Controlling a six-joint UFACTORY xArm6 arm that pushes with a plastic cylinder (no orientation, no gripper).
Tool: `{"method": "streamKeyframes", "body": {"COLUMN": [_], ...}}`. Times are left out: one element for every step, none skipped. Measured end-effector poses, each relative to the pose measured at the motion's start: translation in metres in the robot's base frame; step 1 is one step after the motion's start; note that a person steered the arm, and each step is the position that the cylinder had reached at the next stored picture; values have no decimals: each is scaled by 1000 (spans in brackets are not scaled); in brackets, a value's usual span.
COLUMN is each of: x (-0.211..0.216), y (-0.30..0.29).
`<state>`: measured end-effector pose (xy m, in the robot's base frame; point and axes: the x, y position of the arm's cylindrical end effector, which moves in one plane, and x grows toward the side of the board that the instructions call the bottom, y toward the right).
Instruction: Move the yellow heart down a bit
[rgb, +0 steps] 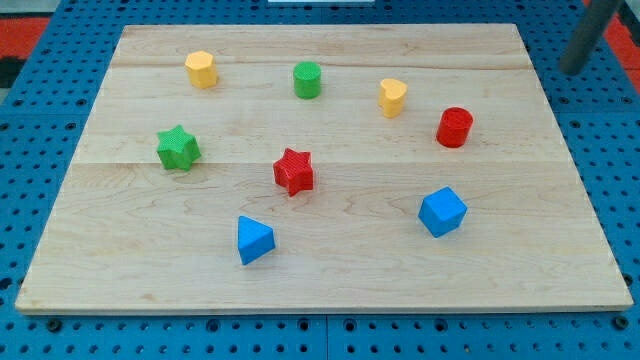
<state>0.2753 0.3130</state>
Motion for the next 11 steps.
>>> {"method": "streamKeyframes", "body": {"x": [-28, -25, -4, 25, 33, 26, 54, 83, 88, 73, 85], "y": [-60, -122, -175, -194, -213, -239, -241, -241, -237, -237, -225]}}
